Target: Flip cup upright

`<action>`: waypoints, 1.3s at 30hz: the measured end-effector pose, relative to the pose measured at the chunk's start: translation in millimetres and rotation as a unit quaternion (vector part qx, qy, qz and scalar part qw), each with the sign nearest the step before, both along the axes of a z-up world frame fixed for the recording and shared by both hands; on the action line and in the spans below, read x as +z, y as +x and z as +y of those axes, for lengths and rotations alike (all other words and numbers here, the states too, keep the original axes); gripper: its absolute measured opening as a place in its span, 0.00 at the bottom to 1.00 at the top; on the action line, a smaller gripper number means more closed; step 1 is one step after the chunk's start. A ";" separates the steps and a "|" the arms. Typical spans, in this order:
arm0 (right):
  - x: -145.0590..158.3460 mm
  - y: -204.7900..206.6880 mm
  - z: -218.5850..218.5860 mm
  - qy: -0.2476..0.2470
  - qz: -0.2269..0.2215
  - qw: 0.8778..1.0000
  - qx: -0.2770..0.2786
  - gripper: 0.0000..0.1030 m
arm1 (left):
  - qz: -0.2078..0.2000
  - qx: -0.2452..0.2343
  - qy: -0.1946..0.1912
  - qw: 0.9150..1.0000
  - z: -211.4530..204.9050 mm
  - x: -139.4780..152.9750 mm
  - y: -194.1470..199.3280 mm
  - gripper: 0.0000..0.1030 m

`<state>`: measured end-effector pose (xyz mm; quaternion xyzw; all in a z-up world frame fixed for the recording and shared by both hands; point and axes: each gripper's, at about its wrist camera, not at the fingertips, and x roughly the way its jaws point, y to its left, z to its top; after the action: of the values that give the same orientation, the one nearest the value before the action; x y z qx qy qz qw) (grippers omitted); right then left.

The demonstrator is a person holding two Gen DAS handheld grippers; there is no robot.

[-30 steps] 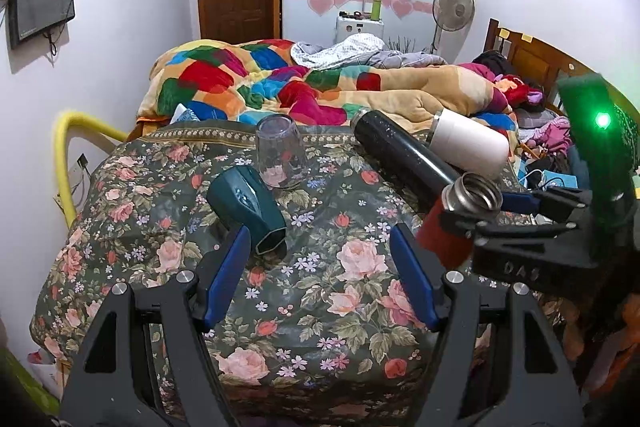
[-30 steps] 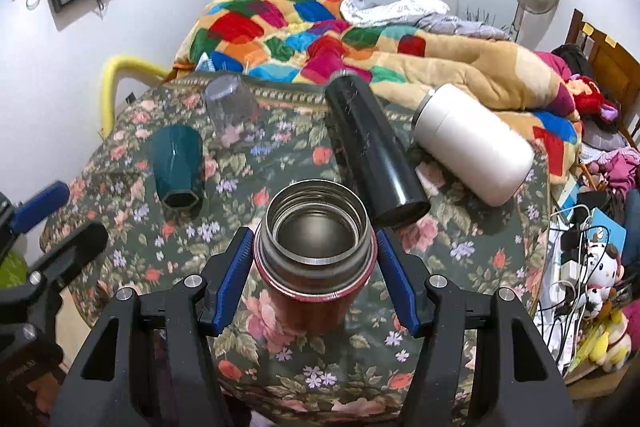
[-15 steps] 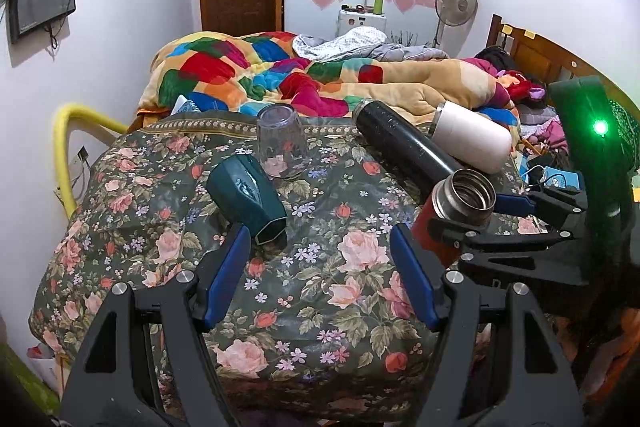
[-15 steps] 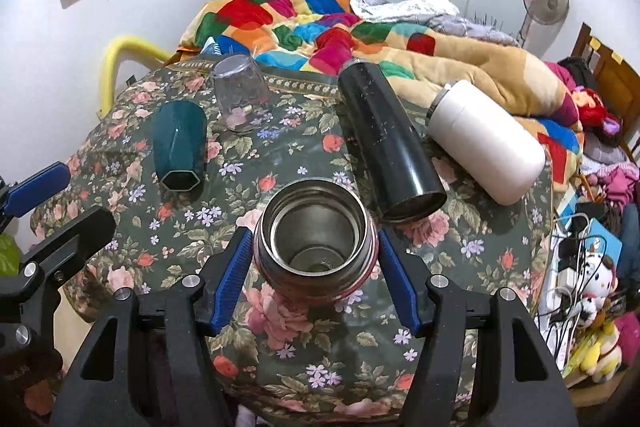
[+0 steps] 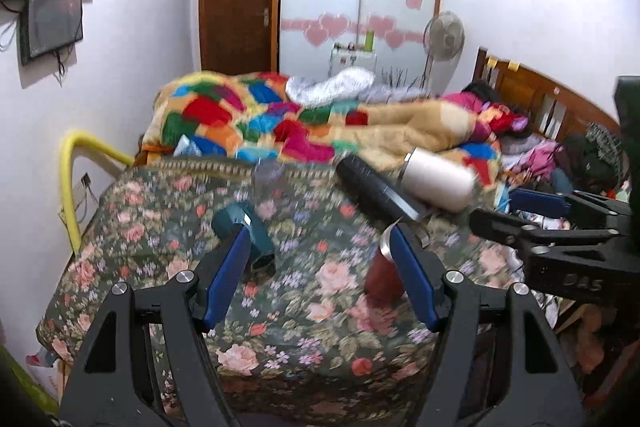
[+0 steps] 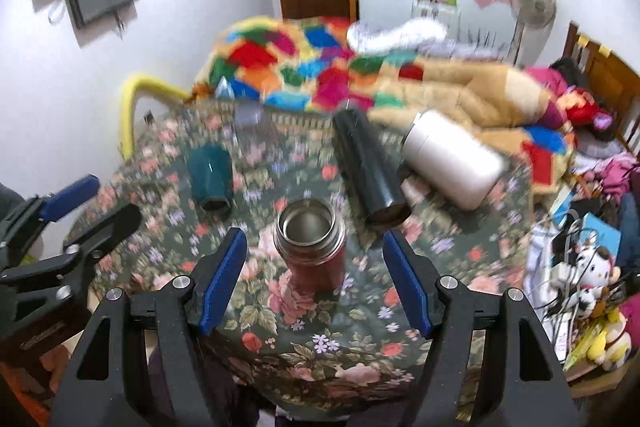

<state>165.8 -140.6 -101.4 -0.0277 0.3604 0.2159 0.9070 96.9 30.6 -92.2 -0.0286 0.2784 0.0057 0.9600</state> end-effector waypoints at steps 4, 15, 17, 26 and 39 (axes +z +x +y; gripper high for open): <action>43.6 -37.2 -25.7 0.035 -0.071 0.997 -0.012 0.65 | -0.060 -0.004 0.005 0.998 -13.8 38.9 -30.2 0.69; 112.4 -136.0 -64.8 0.101 -0.254 0.960 -0.068 0.75 | -0.204 -0.006 0.012 0.979 -45.3 111.4 -120.7 0.82; 115.0 -145.9 -63.2 0.100 -0.273 0.954 -0.076 0.78 | -0.215 -0.003 0.020 0.976 -48.4 114.4 -129.9 0.88; 108.7 -158.7 -68.9 0.103 -0.288 0.947 -0.101 1.00 | -0.221 0.016 0.027 0.975 -52.2 112.8 -150.9 1.00; 100.8 -168.7 -81.3 0.092 -0.271 0.952 -0.105 1.00 | -0.208 0.017 0.021 0.978 -54.3 106.7 -152.8 1.00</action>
<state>-2.9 -221.9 -0.5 0.0358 0.0801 0.1363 0.9868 -55.9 -23.7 14.5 -0.0136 0.0714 0.0223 0.9971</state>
